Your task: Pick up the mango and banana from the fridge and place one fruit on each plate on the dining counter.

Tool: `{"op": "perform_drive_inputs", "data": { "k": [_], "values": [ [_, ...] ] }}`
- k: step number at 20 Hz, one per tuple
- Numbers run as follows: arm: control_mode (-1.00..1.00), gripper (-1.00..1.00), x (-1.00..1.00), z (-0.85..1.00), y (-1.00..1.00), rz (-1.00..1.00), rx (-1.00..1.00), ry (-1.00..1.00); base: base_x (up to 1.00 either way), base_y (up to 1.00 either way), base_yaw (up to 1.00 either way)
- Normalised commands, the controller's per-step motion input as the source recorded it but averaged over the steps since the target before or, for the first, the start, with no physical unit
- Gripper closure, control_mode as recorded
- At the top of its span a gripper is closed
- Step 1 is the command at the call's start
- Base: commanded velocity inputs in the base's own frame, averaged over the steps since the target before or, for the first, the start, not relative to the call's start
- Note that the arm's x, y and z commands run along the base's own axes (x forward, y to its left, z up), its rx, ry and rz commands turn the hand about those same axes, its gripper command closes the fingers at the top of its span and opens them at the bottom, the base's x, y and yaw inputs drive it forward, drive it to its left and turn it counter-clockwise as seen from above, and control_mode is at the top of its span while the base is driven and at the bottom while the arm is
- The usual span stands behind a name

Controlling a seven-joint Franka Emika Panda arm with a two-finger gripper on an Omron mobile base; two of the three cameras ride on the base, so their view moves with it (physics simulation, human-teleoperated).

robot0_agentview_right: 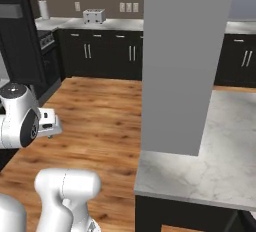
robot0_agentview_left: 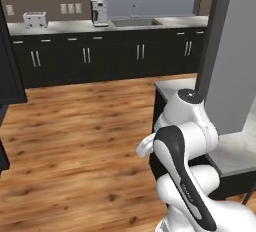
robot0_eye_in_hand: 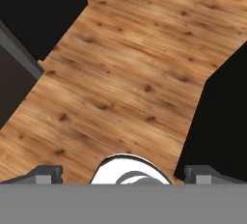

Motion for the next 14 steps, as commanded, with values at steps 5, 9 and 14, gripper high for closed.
{"op": "perform_drive_inputs", "data": {
  "k": [5, 9, 14],
  "values": [
    [1.0, -1.0, 0.0, 0.0, 0.0, 0.0, 0.0, 0.0, -0.15, 0.82, 0.03],
    [1.0, -1.0, 0.0, 0.0, 0.0, 0.0, 0.0, 0.0, -0.13, 0.87, 0.0],
    [1.0, -1.0, 0.0, 0.0, 0.0, 0.0, 0.0, 0.0, 0.27, 0.65, -0.11]
  ]
}}
